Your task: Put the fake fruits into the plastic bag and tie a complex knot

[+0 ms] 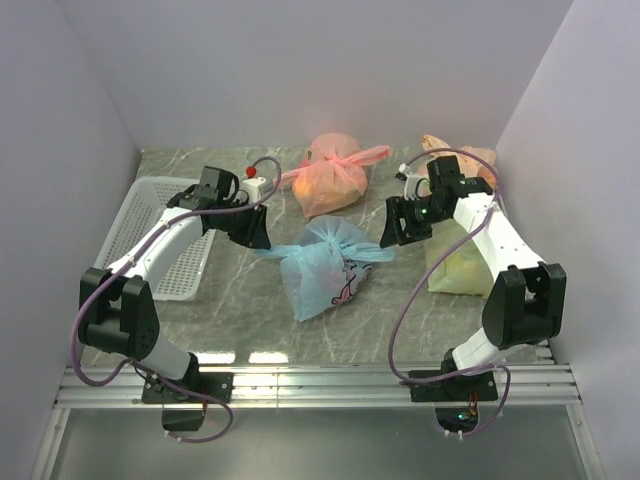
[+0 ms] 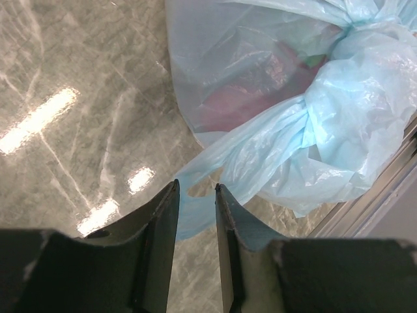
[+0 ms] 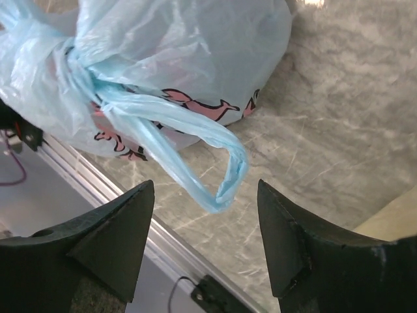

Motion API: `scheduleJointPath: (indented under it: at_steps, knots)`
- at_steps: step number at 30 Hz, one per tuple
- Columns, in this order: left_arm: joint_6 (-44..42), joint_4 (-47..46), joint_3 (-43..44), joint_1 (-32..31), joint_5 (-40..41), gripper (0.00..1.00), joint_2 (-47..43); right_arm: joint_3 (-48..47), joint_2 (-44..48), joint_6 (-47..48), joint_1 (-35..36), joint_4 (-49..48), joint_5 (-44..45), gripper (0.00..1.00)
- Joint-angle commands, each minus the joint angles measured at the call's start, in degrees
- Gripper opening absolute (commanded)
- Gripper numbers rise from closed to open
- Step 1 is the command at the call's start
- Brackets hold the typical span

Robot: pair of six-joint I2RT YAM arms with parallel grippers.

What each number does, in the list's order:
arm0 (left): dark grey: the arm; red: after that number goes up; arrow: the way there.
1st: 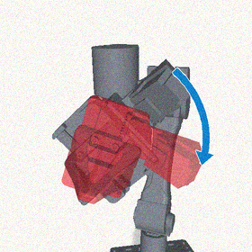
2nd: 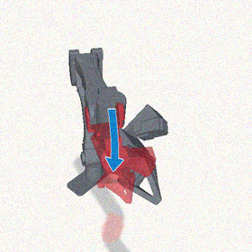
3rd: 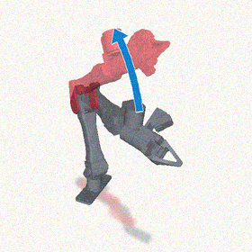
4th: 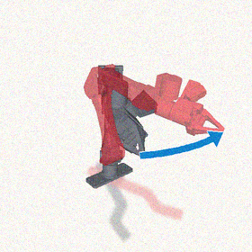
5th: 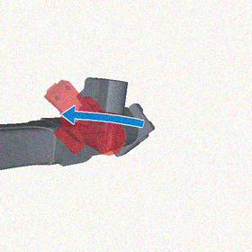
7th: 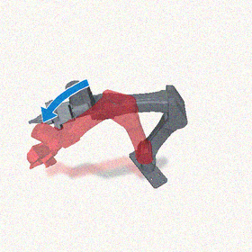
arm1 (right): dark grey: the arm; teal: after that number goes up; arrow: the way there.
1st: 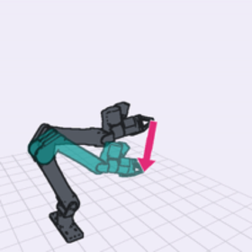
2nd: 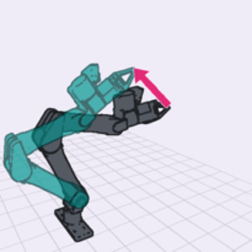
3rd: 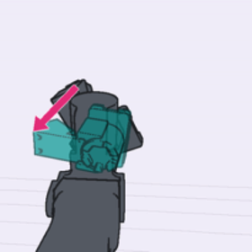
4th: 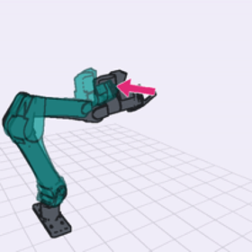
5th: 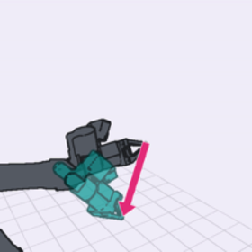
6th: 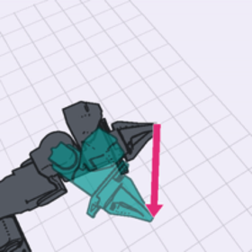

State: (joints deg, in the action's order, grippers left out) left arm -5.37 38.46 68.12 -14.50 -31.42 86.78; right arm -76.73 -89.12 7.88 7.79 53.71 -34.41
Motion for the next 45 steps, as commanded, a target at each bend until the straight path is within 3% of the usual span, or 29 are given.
scheduleJointPath:
  at_steps: [1,12,19,20,22,23,26,31,36,41,45]
  knots:
    - [-2.0,0.4,1.8,-1.0,0.5,0.34,-1.9,1.7,-1.9,-5.6,-1.0,-2.2,0.1,0.72]
    - [-0.5,-0.9,0.6,-1.6,1.7,0.34,-1.8,4.1,-9.2,-5.0,-0.5,-4.8,-1.6,0.65]
    - [-2.0,2.0,1.1,-1.8,1.4,0.45,-1.1,4.6,-10.1,-3.2,1.4,-4.3,-7.2,0.61]
    - [-2.5,2.3,1.0,-1.8,1.6,0.51,-0.8,4.7,-10.2,-2.9,2.1,-4.2,-7.4,0.58]
    - [-3.2,3.1,0.8,-2.1,2.6,0.52,-0.7,5.2,-10.4,-2.5,2.8,-4.6,-6.5,0.52]
    - [-3.4,3.3,0.6,-2.1,3.2,0.53,-0.6,5.3,-10.4,-2.1,3.4,-4.8,-6.0,0.41]
    - [-2.9,3.0,0.4,-2.2,5.9,0.56,0.0,5.4,-9.9,-1.7,3.9,-5.7,-3.7,0.19]
    - [-1.2,2.4,0.8,-2.3,6.9,0.56,2.2,5.6,-9.0,-0.2,4.3,-6.0,-2.5,0.0]
    - [1.6,0.6,0.3,-2.3,3.7,0.56,4.4,6.6,-7.5,2.0,5.0,-7.0,-0.3,0.0]
    - [2.6,-0.8,-0.5,-2.4,-5.4,0.59,5.7,6.9,-6.8,3.0,5.5,-8.0,1.9,0.0]
    - [1.2,-2.4,-2.2,-4.5,-5.1,0.61,6.4,7.0,-6.2,3.5,5.6,-8.5,1.6,0.0]
